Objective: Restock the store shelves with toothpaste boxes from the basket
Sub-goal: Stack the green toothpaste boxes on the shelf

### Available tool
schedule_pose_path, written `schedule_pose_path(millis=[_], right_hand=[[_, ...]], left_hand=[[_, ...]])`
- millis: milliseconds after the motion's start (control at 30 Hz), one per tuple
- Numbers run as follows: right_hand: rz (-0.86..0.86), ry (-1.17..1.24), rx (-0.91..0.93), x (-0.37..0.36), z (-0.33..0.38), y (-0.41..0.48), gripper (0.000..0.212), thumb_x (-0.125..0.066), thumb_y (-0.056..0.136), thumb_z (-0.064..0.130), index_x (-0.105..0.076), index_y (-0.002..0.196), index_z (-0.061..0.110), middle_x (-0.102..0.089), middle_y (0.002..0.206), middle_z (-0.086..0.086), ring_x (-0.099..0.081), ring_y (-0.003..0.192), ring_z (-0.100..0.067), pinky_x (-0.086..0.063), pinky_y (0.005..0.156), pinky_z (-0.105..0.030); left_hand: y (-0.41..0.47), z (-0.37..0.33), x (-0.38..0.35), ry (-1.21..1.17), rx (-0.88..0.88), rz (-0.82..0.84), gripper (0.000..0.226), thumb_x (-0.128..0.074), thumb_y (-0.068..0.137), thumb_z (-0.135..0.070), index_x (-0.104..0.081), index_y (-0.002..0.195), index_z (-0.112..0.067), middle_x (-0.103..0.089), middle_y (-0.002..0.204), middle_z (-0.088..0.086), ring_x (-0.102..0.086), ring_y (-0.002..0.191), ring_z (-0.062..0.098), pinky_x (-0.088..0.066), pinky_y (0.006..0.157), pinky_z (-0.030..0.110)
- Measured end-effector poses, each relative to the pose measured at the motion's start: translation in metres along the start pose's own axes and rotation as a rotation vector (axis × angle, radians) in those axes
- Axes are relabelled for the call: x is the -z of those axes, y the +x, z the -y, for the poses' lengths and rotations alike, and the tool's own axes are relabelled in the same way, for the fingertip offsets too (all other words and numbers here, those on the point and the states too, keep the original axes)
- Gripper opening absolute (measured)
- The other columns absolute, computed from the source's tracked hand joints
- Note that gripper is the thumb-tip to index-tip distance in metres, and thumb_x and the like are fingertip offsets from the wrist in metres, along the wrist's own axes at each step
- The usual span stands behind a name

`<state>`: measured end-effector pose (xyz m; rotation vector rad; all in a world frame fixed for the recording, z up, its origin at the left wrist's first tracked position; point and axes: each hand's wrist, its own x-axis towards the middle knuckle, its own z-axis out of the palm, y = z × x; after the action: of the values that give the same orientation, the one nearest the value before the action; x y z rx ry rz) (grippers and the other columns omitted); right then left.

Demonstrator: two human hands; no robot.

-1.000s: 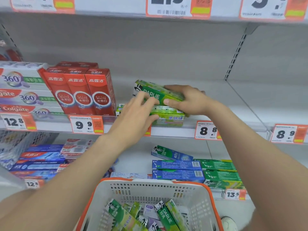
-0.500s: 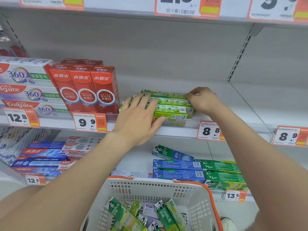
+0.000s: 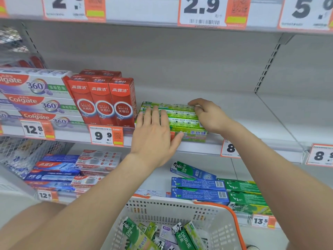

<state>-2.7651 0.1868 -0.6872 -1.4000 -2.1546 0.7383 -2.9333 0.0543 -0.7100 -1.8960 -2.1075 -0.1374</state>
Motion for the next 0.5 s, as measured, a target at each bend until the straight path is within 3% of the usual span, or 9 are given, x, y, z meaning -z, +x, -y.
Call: schedule_pose_path(millis=[233, 333, 400, 500], right_hand=[[0.002, 0.006, 0.011, 0.003, 0.003, -0.004, 0.036, -0.038, 0.111, 0.021, -0.057, 0.142, 0.022, -0.059, 0.083, 0.003, -0.059, 0.065, -0.015, -0.044, 0.063, -0.026], [-0.096, 0.026, -0.017, 0.008, 0.0, -0.007, 0.036, -0.042, 0.108, 0.02, -0.059, 0.14, 0.022, -0.067, 0.107, -0.008, -0.065, 0.094, -0.023, -0.043, 0.079, -0.027], [-0.156, -0.079, 0.073, 0.011, 0.001, -0.012, 0.04, -0.042, 0.106, 0.016, -0.063, 0.139, 0.022, -0.062, 0.127, -0.012, -0.06, 0.116, -0.026, -0.041, 0.093, -0.027], [-0.026, -0.27, 0.294, 0.009, 0.003, -0.023, 0.049, -0.036, 0.101, 0.019, -0.065, 0.14, 0.016, -0.064, 0.136, -0.013, -0.054, 0.131, -0.029, -0.038, 0.112, -0.036]], left_hand=[[-0.001, -0.003, -0.001, 0.002, 0.033, -0.006, 0.092, -0.017, 0.098, -0.071, -0.033, 0.156, -0.002, -0.038, 0.162, 0.023, -0.035, 0.149, 0.041, -0.027, 0.123, 0.055], [-0.001, -0.001, -0.001, -0.007, 0.03, -0.007, 0.092, -0.015, 0.098, -0.071, -0.033, 0.157, -0.002, -0.037, 0.163, 0.023, -0.034, 0.15, 0.041, -0.027, 0.123, 0.055], [-0.002, -0.001, -0.001, -0.007, 0.029, -0.01, 0.092, -0.015, 0.099, -0.071, -0.032, 0.157, -0.003, -0.037, 0.163, 0.023, -0.033, 0.15, 0.04, -0.026, 0.123, 0.055], [-0.003, -0.002, -0.001, -0.018, 0.031, -0.014, 0.091, -0.015, 0.098, -0.07, -0.032, 0.158, -0.002, -0.036, 0.163, 0.023, -0.033, 0.151, 0.04, -0.026, 0.123, 0.055]])
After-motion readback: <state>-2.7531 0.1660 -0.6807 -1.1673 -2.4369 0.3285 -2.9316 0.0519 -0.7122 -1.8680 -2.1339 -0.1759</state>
